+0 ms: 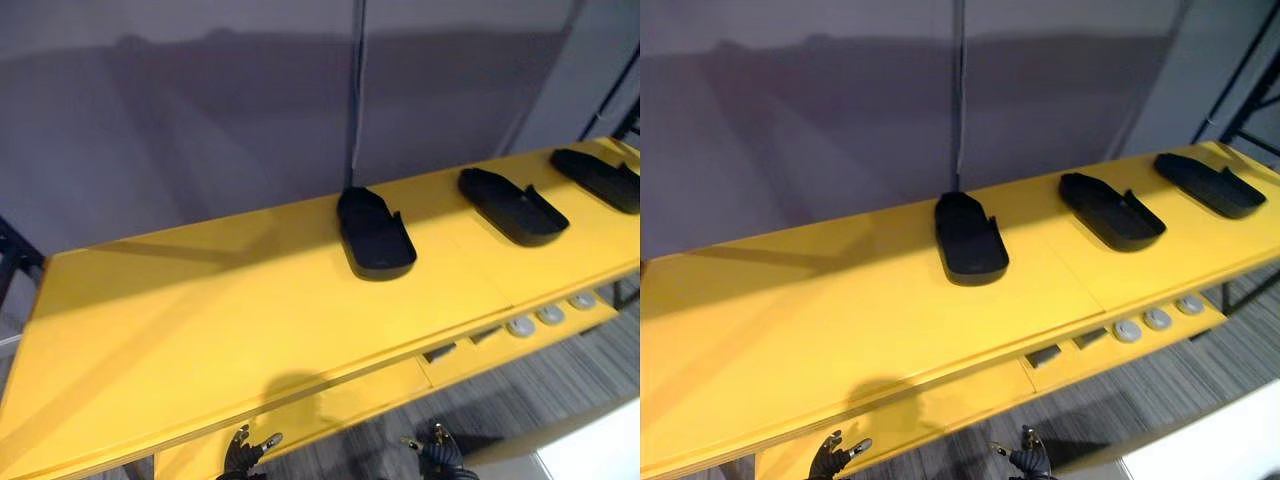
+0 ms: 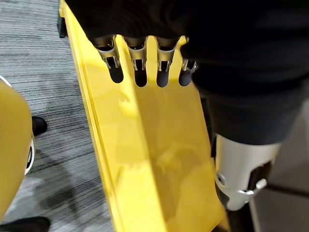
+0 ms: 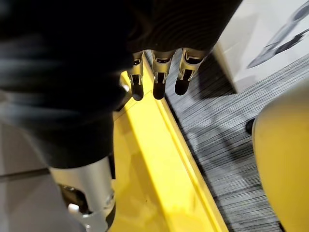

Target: Walk over and take plastic housings, then place them on the shelf

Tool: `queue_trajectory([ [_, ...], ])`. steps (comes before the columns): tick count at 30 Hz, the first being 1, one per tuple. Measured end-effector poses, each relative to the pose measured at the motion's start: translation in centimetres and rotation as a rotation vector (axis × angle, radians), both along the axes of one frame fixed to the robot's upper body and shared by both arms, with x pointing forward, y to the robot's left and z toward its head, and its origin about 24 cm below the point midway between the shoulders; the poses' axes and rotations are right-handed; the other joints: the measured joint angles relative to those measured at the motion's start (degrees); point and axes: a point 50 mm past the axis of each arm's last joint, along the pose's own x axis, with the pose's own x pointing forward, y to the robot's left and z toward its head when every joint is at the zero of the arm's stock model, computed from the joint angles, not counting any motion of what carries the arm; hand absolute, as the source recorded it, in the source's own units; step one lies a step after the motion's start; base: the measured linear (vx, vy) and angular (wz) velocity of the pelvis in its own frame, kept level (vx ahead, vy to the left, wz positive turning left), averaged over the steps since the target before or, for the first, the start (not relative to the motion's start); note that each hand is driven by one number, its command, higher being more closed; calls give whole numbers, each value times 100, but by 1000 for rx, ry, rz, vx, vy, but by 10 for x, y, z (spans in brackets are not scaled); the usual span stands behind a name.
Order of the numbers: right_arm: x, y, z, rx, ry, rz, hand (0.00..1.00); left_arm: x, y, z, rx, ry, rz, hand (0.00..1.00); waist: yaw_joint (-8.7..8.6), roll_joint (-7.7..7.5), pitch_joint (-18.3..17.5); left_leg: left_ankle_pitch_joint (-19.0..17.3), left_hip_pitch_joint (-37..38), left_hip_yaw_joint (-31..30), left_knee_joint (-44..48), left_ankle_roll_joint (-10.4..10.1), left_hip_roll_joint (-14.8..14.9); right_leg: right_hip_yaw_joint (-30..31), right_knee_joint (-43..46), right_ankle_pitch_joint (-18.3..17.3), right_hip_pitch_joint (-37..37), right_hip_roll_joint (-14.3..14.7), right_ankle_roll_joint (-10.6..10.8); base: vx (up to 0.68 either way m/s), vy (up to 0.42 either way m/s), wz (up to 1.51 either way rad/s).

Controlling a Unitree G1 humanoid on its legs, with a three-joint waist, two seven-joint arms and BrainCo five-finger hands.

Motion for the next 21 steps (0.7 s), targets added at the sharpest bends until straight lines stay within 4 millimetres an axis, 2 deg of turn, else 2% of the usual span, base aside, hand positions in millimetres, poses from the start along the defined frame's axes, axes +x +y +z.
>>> queue_trajectory([
  [2,8,3,3,3,-23,12,0,10,2,3,8,-27,-9,0,-21,-57,86,-23,-240,263,146,19,122,-56,-166,365,-256,67,-3,-143,-7,-75],
  [3,7,2,3,0,-19,9,0,22,0,7,8,-54,-21,0,-29,-67,145,16,-407,414,180,76,194,-318,-37,336,-438,65,-126,-170,-28,-46],
  [4,6,2,2,0,-15,8,0,25,0,8,7,-60,-24,0,-25,-73,149,34,-423,456,185,79,222,-580,368,122,-564,26,-216,-164,-51,-44],
  [5,1,-1,1,-6,-3,2,0,29,-1,9,10,-71,-31,0,-38,-73,147,65,-393,528,190,60,305,-1054,1146,-310,-657,-57,-328,-69,-76,-26],
  [6,-6,-3,-2,-9,19,-6,0,30,-1,10,18,-72,-41,0,-41,-90,137,87,-370,555,206,28,351,-1319,1572,-583,-604,-153,-292,-43,-88,-24],
  [7,-12,-3,-5,-7,43,-13,0,31,0,10,24,-72,-46,0,-46,-176,102,90,-385,588,294,10,341,-1529,1806,-759,-532,-329,-232,-3,-118,-31],
  [8,-15,-4,-8,-8,67,-8,0,33,3,10,30,-71,-48,0,-39,-354,75,51,-493,649,469,6,247,-1699,1771,-846,-661,-377,-196,-62,-48,-63],
  [9,-9,-10,-8,-32,68,16,0,35,0,9,20,-62,-55,0,-55,-356,88,-17,-660,477,355,10,-35,-1601,1476,-764,-769,-359,-307,-87,5,-77],
  [10,-2,-12,-8,-42,66,32,0,34,-1,9,15,-57,-55,0,-62,-336,67,14,-714,306,81,53,-315,-1406,931,-663,-679,-269,-330,-125,85,-145],
  [11,9,-28,-5,-87,68,37,0,34,-11,7,-17,-53,-46,0,89,87,39,390,-727,323,-502,569,-319,-1632,485,-340,-561,53,-335,-72,73,-170],
  [12,16,-23,-4,-78,61,40,0,36,-4,9,4,-64,-37,0,120,-132,60,558,-687,763,-564,583,-370,-2025,1127,-652,-622,-268,-351,-83,-12,-205],
  [13,24,-18,-3,-72,45,50,0,36,5,10,28,-55,-43,0,131,-286,64,550,-682,1102,-549,586,-375,-2042,966,-866,-368,-443,-169,-84,-65,-146],
  [14,29,-17,-1,-72,33,54,0,37,8,10,38,-55,-48,0,121,-351,82,548,-674,1245,-522,585,-362,-2019,727,-876,-253,-465,-158,-156,-144,-118],
  [15,35,-22,3,-93,13,56,0,38,9,9,40,-44,-54,0,65,-289,126,552,-628,1414,-450,550,-245,-1860,346,-658,-147,-313,-228,-180,-136,-105],
  [16,32,-28,2,-115,24,57,0,36,6,7,33,-38,-57,0,8,-179,115,531,-512,1583,-404,499,-154,-1649,-57,-411,40,-122,-284,-169,-130,-102],
  [17,30,-29,2,-120,31,58,0,32,5,6,29,-30,-55,0,0,-179,113,527,-449,1706,-403,472,-96,-1536,-207,-309,105,-24,-309,-105,-118,-99],
  [18,30,-30,2,-122,30,59,0,28,4,4,27,-18,-53,0,-3,-83,55,539,-372,1903,-401,434,28,-1403,-394,-246,146,36,-346,-66,-121,-107],
  [19,30,-30,2,-123,30,59,0,24,3,3,24,-12,-52,0,-13,-71,61,545,-315,2240,-360,401,155,-1801,-338,-358,87,-36,-478,-50,-143,-136],
  [20,30,-28,1,-120,31,63,0,22,4,2,24,-6,-52,0,9,-73,53,543,-286,2527,-320,348,273,-2455,-121,-349,2,-206,-534,-21,-113,-123],
  [21,29,-27,1,-119,33,64,0,20,5,1,27,2,-51,0,13,-90,49,550,-272,2606,-297,314,319,-2739,-35,-333,-51,-302,-550,5,-101,-97],
])
